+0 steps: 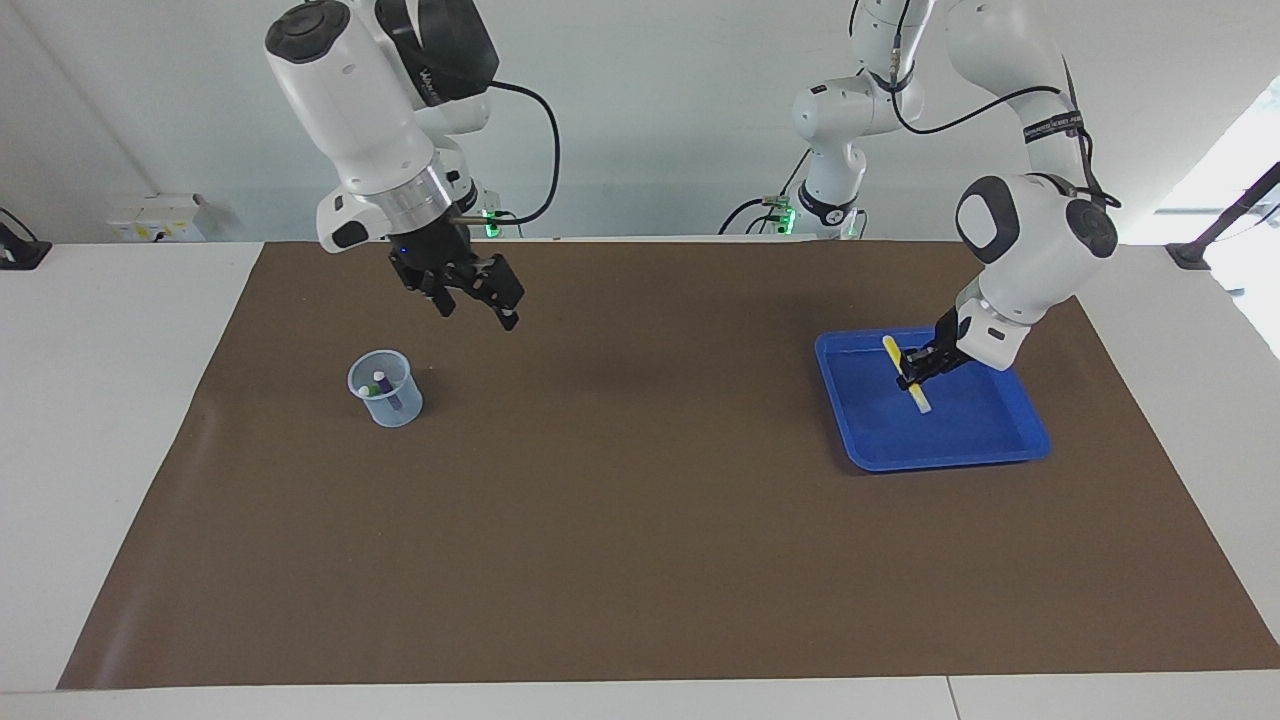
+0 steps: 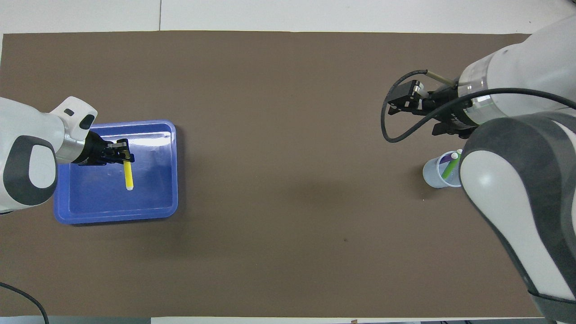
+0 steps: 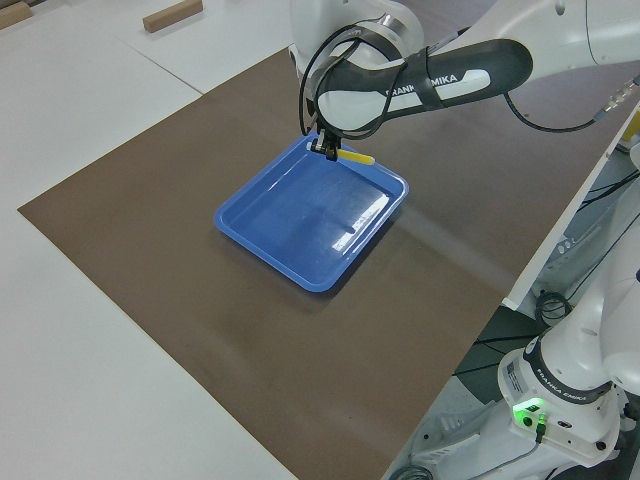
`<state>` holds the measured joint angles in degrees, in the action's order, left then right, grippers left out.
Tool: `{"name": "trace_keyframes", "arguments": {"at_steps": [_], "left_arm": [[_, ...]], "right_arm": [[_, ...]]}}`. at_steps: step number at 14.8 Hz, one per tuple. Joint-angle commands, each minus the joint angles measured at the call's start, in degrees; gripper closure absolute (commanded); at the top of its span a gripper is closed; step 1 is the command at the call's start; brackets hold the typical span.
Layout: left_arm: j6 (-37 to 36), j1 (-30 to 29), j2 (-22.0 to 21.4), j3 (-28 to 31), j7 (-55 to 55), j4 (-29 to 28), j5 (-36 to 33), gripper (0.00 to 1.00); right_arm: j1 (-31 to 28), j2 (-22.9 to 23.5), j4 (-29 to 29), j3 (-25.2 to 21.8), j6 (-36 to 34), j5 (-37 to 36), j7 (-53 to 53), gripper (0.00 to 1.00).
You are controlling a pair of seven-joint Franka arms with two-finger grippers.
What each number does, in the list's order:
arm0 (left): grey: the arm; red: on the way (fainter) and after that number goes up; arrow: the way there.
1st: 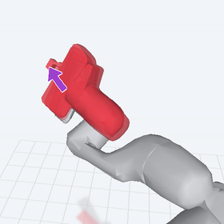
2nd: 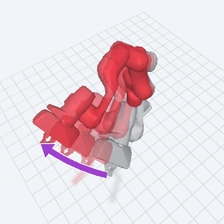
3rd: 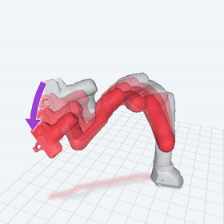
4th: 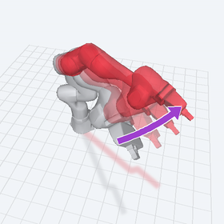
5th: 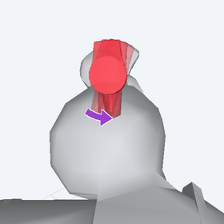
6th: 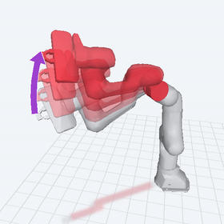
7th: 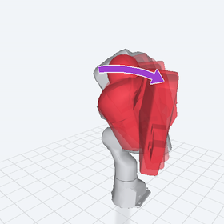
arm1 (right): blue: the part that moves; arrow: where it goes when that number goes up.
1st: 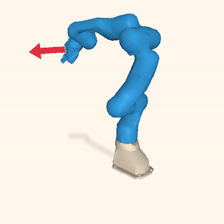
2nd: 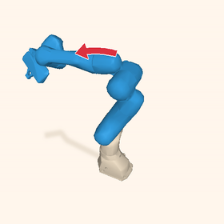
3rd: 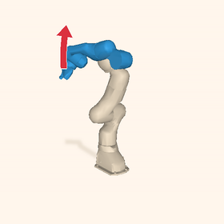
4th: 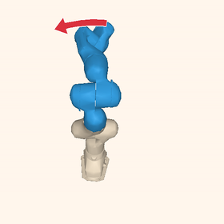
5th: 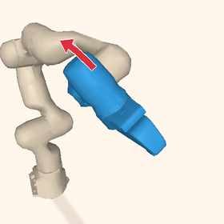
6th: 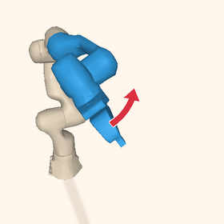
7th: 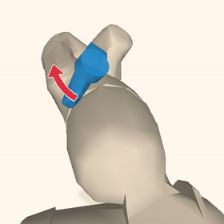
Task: Right arm passes pens to left for tray arrangement
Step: 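Place the yellow pen in the tray while the right gripper grasps purple pen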
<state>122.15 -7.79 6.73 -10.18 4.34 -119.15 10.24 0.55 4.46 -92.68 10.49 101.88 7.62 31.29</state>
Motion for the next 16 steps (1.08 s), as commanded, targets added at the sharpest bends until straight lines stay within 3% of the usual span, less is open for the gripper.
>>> {"name": "trace_keyframes", "arguments": {"at_steps": [1,3,6,11,14,15,16], "left_arm": [[1.86,1.54,3.46,-0.19,-1.70,1.90,-5.04,1.00],[2.74,2.51,5.48,-0.19,-2.76,2.08,-7.59,1.00],[4.32,3.13,6.01,-0.19,-2.76,1.38,-7.52,1.00],[5.11,3.13,6.01,-0.19,-2.76,0.50,-7.52,1.00],[4.85,3.13,5.93,-0.10,-2.67,0.32,-7.52,1.00],[4.94,3.13,5.93,-0.19,-2.59,-0.03,-7.52,0.96],[5.03,3.13,5.84,-0.19,-2.06,-0.29,-7.52,0.56]], "right_arm": [[1.65,-2.27,-3.99,-3.80,-0.19,-4.70,-7.02,0.00],[2.08,-2.27,-5.92,-5.99,0.07,-9.70,-10.97,0.00],[1.91,-2.27,-9.43,-8.54,1.12,-11.04,-14.06,0.00],[0.42,-4.11,-22.08,-9.60,12.71,-11.84,-14.42,0.00],[0.59,-4.28,-26.04,-10.14,15.36,-11.84,-14.42,0.00],[0.85,-5.07,-27.71,-10.14,15.63,-11.93,-14.85,0.01],[0.94,-5.43,-28.42,-10.14,16.06,-12.10,-15.73,0.02]]}}
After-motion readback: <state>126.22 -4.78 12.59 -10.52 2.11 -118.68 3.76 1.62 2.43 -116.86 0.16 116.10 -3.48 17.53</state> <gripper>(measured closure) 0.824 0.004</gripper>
